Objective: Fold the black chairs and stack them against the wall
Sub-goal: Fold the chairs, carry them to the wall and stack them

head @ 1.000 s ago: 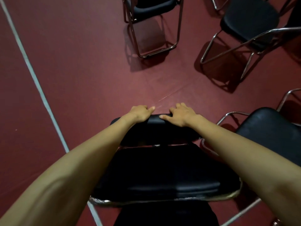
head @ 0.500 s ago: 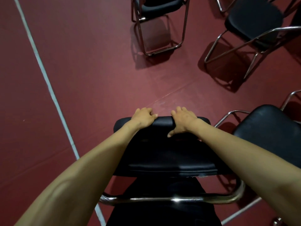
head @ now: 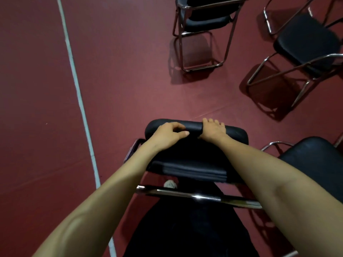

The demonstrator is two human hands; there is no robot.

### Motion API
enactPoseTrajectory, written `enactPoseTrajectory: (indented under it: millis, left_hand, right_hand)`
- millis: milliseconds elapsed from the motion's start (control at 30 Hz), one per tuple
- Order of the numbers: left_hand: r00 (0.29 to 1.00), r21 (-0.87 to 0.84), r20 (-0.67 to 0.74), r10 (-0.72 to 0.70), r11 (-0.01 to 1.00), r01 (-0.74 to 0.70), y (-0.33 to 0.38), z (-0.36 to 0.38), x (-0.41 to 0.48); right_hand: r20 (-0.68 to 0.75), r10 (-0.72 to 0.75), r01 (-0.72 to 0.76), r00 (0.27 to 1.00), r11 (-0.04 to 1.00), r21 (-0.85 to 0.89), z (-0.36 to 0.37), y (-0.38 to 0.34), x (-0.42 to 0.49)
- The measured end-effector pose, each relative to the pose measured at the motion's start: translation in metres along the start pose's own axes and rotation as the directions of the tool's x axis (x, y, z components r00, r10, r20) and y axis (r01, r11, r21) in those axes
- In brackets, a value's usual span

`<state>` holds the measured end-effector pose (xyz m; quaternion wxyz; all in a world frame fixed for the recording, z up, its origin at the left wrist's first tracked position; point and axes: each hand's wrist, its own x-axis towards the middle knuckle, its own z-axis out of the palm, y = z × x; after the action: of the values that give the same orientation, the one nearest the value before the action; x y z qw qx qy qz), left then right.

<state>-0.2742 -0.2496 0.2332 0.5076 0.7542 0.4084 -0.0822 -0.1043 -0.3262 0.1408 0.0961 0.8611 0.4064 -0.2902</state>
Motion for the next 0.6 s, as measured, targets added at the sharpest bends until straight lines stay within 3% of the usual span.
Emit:
enactPoseTrajectory:
  millis: [133,233,300,367,433,500,600]
  left_hand:
    - [0.998,0.047,-0.037,0.054,0.998,-0.052,0.008,0.005,-0.012]
    - [0.950,0.148,-0.287,0.122,0.986,-0.082,0.014,0.011,-0.013]
    - [0.881,0.301,-0.449,0.151,0.954,-0.010,0.013,0.021,-0.019]
    - [0.767,0.434,-0.588,0.259,0.900,0.028,0.007,0.038,-0.032]
    - [0.588,0.453,-0.737,0.333,0.889,0.065,-0.003,0.055,-0.047]
    - [0.434,0.335,-0.868,0.243,0.930,0.150,-0.013,0.069,-0.061]
    - [0.230,0.014,-0.972,-0.045,0.969,0.247,-0.018,0.088,-0.079]
  right_hand:
    - [-0.038,0.013,-0.013,0.999,1.000,-0.002,-0.005,0.000,0.016]
    - [-0.067,-0.003,0.004,0.998,1.000,0.013,-0.005,0.000,0.023]
    - [-0.094,-0.017,0.019,0.995,1.000,0.015,-0.005,0.003,0.027]
    - [-0.101,-0.037,0.039,0.994,0.999,0.021,-0.005,0.006,0.028]
    - [-0.093,-0.055,0.058,0.994,0.998,0.030,-0.007,0.009,0.027]
    - [-0.088,-0.071,0.074,0.994,0.997,0.023,-0.007,0.008,0.021]
    - [-0.079,-0.103,0.104,0.992,0.995,0.010,-0.006,0.008,0.015]
